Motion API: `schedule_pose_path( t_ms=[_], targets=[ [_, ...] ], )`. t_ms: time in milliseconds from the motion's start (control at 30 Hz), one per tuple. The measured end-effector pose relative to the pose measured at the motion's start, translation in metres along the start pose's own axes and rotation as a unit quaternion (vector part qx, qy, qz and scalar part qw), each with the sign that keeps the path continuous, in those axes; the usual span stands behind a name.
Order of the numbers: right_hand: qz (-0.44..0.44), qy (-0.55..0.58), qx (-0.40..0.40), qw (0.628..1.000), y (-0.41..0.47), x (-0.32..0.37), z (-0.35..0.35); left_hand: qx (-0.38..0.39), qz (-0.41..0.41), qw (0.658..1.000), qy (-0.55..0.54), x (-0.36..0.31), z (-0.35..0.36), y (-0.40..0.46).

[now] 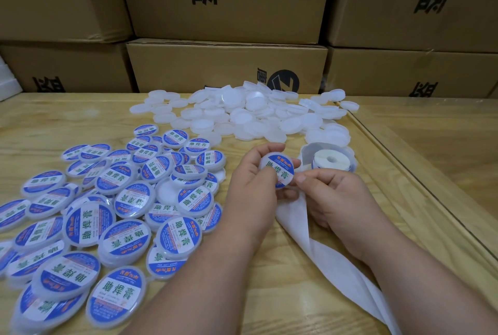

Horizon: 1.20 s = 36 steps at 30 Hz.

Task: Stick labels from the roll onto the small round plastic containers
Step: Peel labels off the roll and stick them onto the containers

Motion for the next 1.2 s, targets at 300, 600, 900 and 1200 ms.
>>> schedule_pose_path(
  t_ms=[300,600,900,1200],
  targets=[
    [0.005,0.042,-0.05,0.998,0.003,-0.004,-0.009,-0.092,0.042,0.995,-0.012,-0.001,-0.013,0.002],
    [0.009,0.029,-0.05,0.998,0.003,-0.004,-0.008,-0.087,0.019,0.996,-0.011,-0.005,-0.012,0.0],
    [0.012,0.023,-0.051,0.998,0.002,-0.004,-0.009,-0.093,0.001,0.995,0.034,0.004,-0.017,0.003],
    [0.016,0.012,-0.051,0.999,0.0,-0.001,-0.008,-0.127,-0.032,0.989,-0.067,-0.001,-0.021,0.002]
  ],
)
Point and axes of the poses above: each hand's wrist, its own y-axis towards the middle knuckle, its own z-axis out of the palm, x = y × z, the point moved 4 cm from there along y, towards the middle knuckle, and after that the axes turned 10 degrees about x, right-handed, at the moved point
